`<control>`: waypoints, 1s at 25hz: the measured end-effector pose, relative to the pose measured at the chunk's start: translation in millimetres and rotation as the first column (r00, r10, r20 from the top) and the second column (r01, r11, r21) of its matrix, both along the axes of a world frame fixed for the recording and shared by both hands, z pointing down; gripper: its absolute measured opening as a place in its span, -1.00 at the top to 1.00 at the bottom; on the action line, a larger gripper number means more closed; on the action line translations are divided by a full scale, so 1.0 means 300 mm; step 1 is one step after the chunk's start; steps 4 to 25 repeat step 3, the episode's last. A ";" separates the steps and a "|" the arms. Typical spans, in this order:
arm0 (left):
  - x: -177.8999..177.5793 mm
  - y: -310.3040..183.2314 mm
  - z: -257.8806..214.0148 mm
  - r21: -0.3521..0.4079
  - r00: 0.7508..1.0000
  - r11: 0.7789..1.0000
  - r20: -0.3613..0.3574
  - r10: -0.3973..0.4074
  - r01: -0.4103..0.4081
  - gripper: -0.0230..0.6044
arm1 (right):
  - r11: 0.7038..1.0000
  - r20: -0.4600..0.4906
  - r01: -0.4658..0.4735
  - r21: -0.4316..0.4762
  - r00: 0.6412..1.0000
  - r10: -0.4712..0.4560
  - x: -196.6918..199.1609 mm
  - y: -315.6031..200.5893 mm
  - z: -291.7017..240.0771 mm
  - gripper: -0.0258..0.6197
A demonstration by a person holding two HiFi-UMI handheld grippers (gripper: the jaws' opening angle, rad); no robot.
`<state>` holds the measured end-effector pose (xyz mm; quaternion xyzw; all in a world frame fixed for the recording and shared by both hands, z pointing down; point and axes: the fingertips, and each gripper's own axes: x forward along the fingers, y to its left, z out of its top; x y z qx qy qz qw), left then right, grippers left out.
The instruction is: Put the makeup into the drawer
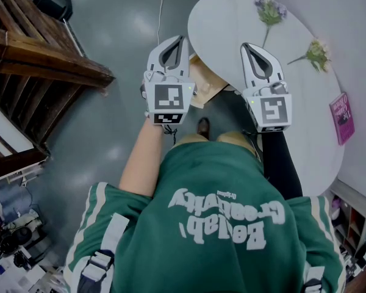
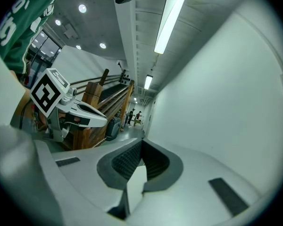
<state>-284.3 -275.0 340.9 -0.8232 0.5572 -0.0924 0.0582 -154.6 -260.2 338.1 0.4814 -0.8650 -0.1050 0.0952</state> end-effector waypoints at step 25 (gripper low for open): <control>-0.005 -0.001 0.001 -0.001 1.000 1.000 0.002 -0.004 0.004 0.88 | 1.000 0.003 0.001 0.001 1.000 -0.001 -0.003 0.000 0.000 0.89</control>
